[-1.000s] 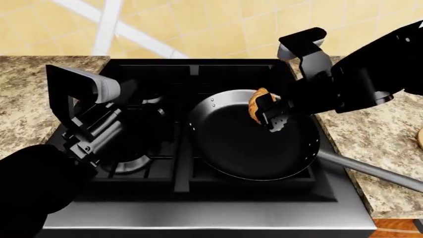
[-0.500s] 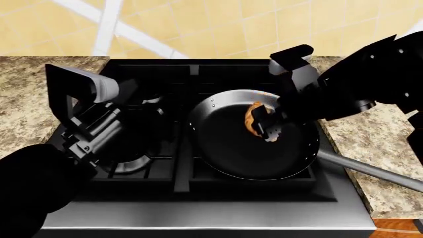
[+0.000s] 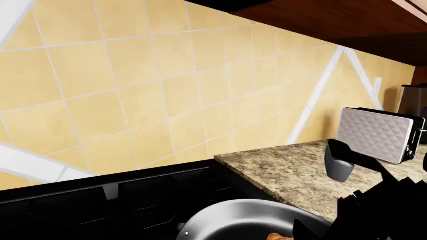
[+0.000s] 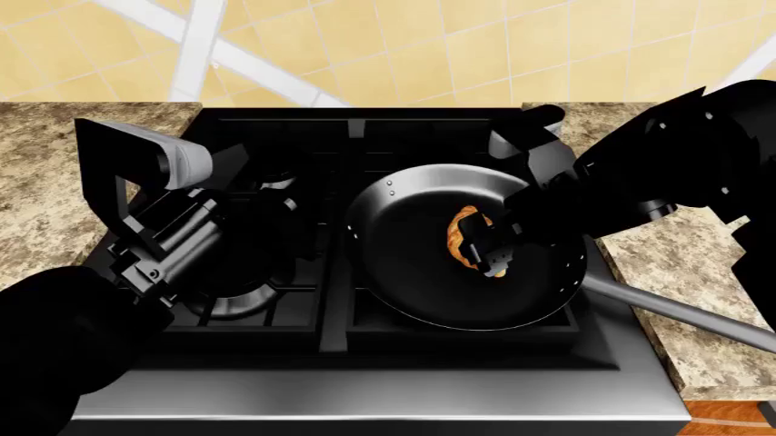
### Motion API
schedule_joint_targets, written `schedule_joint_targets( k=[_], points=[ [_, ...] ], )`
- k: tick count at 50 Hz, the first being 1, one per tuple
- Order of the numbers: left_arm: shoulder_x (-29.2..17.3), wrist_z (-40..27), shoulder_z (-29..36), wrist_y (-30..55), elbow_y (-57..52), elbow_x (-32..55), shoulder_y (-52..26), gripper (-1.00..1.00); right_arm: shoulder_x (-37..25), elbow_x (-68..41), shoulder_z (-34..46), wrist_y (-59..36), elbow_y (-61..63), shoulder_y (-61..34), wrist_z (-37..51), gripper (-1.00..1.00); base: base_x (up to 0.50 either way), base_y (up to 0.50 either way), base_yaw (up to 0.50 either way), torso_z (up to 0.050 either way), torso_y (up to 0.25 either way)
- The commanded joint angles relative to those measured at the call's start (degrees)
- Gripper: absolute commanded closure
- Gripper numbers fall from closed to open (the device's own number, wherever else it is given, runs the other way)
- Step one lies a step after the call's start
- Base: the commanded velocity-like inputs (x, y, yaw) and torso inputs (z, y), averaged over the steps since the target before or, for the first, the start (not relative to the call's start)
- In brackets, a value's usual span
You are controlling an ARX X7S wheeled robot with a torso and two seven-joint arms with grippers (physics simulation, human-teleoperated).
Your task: Pick the croissant and place it on the pan. Then turn on the stove to warm the croissant.
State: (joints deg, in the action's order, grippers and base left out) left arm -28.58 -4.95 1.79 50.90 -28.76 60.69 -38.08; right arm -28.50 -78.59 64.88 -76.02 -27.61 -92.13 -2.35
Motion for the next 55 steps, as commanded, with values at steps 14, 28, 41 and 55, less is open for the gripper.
schedule_joint_targets(
  k=[14,28,41,55],
  points=[
    [-0.57,-0.99,-0.79,0.35,-0.36,2.19,-0.21,-1.00,-0.86,-2.14,-0.70,-1.35,2.20,-0.21,2.49,-1.00,0.00,0.00,0.00,0.000,0.000],
    [-0.91,-1.19,-1.09,0.11,-0.99,2.92,0.15,-1.00,-2.82,-6.92,-3.70,-2.69,9.20,-1.35,9.04,-1.00,0.00,0.00,0.00,0.000,0.000],
    [-1.20,-2.09,-2.14,-2.51,-1.94,0.08,1.55,-1.00,-7.49,-21.43,-10.51,-0.41,21.07,1.38,30.14,-1.00,0.00,0.00,0.00,0.000,0.000],
    [-3.30,-3.83,-5.69,-1.99,-6.43,4.94,4.26,-1.00,-12.17,-32.93,-14.73,7.97,37.50,3.82,50.28,-1.00,0.00,0.00,0.00,0.000,0.000]
  ],
)
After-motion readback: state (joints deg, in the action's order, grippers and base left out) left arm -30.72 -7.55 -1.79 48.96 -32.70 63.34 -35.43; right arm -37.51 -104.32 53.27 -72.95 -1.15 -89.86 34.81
